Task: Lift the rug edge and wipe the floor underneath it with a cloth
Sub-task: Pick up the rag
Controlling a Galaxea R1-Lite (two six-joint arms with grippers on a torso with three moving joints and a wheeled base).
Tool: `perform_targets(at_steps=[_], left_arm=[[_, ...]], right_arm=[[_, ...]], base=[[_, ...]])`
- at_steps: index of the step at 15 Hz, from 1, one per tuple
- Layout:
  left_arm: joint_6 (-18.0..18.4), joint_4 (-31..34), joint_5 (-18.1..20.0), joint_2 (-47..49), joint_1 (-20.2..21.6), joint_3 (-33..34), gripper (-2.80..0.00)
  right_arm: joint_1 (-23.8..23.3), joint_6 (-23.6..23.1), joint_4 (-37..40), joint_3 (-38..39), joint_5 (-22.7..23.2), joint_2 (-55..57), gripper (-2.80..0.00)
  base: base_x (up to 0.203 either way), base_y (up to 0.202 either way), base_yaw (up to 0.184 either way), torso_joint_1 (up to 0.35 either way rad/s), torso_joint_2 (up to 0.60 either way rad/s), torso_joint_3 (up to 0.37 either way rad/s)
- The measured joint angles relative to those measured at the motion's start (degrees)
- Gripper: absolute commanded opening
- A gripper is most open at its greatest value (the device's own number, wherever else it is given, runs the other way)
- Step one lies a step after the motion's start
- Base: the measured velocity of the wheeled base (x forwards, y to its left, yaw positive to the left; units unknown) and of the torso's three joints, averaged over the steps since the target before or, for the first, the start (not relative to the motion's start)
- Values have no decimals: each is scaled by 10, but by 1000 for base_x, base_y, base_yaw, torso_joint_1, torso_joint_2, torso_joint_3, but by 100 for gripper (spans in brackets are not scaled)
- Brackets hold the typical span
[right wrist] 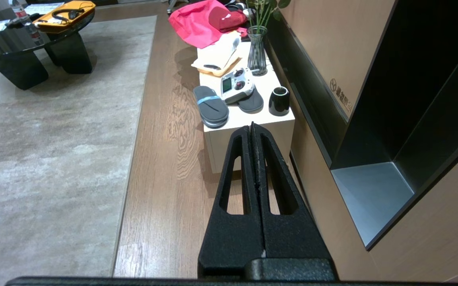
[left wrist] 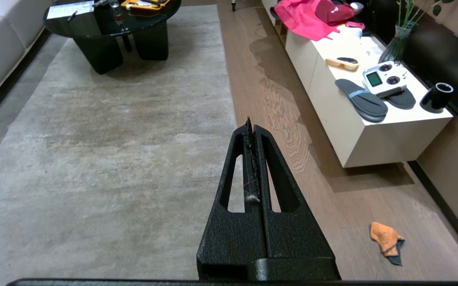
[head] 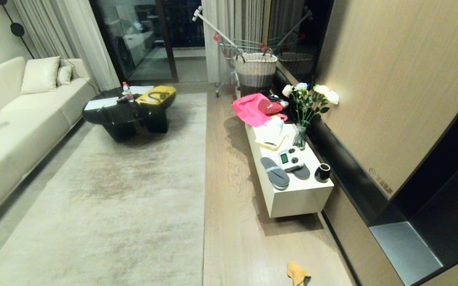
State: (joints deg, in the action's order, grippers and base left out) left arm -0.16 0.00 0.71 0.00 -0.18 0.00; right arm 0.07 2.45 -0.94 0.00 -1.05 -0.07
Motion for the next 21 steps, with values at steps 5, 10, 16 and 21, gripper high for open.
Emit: perform_targets(at_steps=[5, 10, 16, 21], left_arm=[[0, 0, 0, 0, 0, 0, -280], [0, 0, 0, 0, 0, 0, -280], [0, 0, 0, 0, 0, 0, -280], [0, 0, 0, 0, 0, 0, -280]], right_arm=[[0, 0, 0, 0, 0, 0, -280], [0, 0, 0, 0, 0, 0, -280], [0, -1, 0, 0, 0, 0, -280], [0, 0, 0, 0, 0, 0, -280]], base=[[0, 0, 0, 0, 0, 0], [0, 0, 0, 0, 0, 0], [0, 0, 0, 0, 0, 0], [0, 0, 0, 0, 0, 0]])
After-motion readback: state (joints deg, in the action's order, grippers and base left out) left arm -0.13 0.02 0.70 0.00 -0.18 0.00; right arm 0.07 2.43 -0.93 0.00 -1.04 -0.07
